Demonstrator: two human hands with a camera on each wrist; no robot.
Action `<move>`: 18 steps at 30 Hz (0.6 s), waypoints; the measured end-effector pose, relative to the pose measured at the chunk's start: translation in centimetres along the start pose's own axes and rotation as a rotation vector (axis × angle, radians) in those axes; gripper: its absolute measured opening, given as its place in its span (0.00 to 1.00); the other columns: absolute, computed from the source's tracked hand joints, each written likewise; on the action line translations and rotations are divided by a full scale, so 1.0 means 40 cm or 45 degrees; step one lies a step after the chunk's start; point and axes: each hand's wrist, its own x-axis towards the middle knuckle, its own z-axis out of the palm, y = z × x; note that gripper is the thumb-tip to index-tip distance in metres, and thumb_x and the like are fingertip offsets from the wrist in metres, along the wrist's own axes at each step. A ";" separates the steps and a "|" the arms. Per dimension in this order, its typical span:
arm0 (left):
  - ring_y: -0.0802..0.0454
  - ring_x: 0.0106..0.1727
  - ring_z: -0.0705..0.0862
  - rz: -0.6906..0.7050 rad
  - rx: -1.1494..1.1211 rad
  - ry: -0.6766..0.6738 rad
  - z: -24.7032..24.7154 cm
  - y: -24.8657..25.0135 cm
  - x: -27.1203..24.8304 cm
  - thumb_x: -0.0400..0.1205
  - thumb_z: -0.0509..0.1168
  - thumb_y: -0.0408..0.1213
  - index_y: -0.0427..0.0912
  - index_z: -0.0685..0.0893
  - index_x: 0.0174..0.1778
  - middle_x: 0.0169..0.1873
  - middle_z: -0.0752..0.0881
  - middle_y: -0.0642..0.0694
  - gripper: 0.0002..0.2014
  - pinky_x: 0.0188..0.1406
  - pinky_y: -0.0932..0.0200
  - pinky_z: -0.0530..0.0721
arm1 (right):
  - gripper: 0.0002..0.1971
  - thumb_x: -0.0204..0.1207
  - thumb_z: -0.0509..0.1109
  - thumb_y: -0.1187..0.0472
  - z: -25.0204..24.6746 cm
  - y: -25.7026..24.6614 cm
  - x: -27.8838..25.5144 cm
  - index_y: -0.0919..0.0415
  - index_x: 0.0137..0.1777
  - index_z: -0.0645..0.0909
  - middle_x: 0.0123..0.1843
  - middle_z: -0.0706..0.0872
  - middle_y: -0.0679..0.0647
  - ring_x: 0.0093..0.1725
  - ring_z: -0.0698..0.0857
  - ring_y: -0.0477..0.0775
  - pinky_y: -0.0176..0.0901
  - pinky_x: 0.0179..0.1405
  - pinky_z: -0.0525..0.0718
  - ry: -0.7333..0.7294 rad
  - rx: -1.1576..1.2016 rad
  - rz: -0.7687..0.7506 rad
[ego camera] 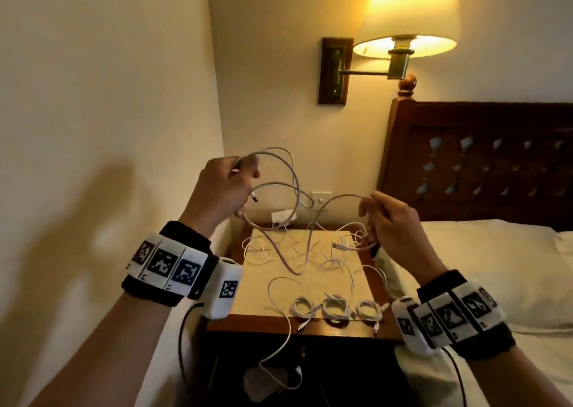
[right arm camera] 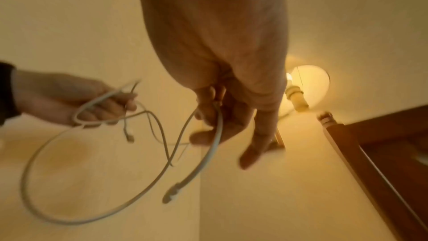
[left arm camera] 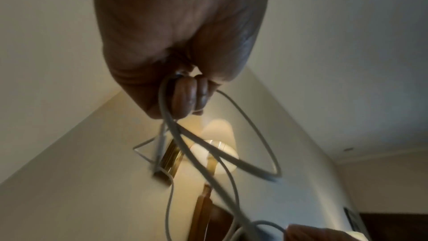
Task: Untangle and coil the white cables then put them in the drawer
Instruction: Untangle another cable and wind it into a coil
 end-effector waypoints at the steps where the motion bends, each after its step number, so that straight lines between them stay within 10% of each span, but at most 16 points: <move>1: 0.54 0.16 0.74 0.010 0.022 0.010 -0.020 0.047 0.005 0.86 0.61 0.48 0.41 0.85 0.39 0.16 0.76 0.50 0.17 0.20 0.58 0.77 | 0.14 0.87 0.59 0.57 -0.036 -0.046 0.022 0.59 0.42 0.81 0.26 0.78 0.46 0.21 0.74 0.42 0.33 0.20 0.74 0.034 0.009 -0.073; 6: 0.48 0.30 0.84 0.017 0.339 0.001 -0.117 0.202 -0.035 0.78 0.68 0.56 0.47 0.88 0.52 0.26 0.84 0.44 0.16 0.38 0.55 0.83 | 0.15 0.86 0.59 0.54 -0.195 -0.236 0.118 0.57 0.46 0.85 0.24 0.78 0.40 0.23 0.71 0.42 0.30 0.24 0.67 0.141 -0.074 -0.339; 9: 0.59 0.33 0.82 -0.014 0.639 -0.206 -0.175 0.264 -0.080 0.67 0.72 0.65 0.52 0.74 0.75 0.32 0.85 0.50 0.41 0.38 0.60 0.77 | 0.16 0.86 0.59 0.53 -0.281 -0.352 0.160 0.58 0.46 0.86 0.24 0.76 0.42 0.23 0.69 0.43 0.35 0.27 0.66 0.172 -0.114 -0.443; 12: 0.54 0.68 0.78 -0.054 0.922 -0.166 -0.220 0.324 -0.112 0.52 0.68 0.78 0.49 0.58 0.84 0.70 0.78 0.50 0.65 0.63 0.55 0.76 | 0.15 0.86 0.60 0.53 -0.346 -0.468 0.182 0.53 0.44 0.86 0.21 0.77 0.39 0.21 0.71 0.41 0.28 0.23 0.67 0.113 -0.222 -0.535; 15: 0.53 0.74 0.73 0.126 0.582 0.127 -0.211 0.389 -0.112 0.61 0.69 0.69 0.49 0.70 0.79 0.76 0.74 0.50 0.51 0.67 0.56 0.71 | 0.14 0.85 0.62 0.52 -0.363 -0.557 0.192 0.52 0.43 0.87 0.21 0.73 0.44 0.21 0.67 0.43 0.34 0.25 0.66 -0.009 -0.318 -0.619; 18: 0.50 0.66 0.82 0.307 -0.197 -0.153 -0.145 0.449 -0.089 0.73 0.71 0.58 0.48 0.83 0.64 0.62 0.86 0.48 0.27 0.68 0.49 0.78 | 0.15 0.84 0.64 0.51 -0.314 -0.617 0.199 0.54 0.44 0.89 0.23 0.76 0.45 0.21 0.69 0.42 0.29 0.24 0.67 -0.161 -0.403 -0.666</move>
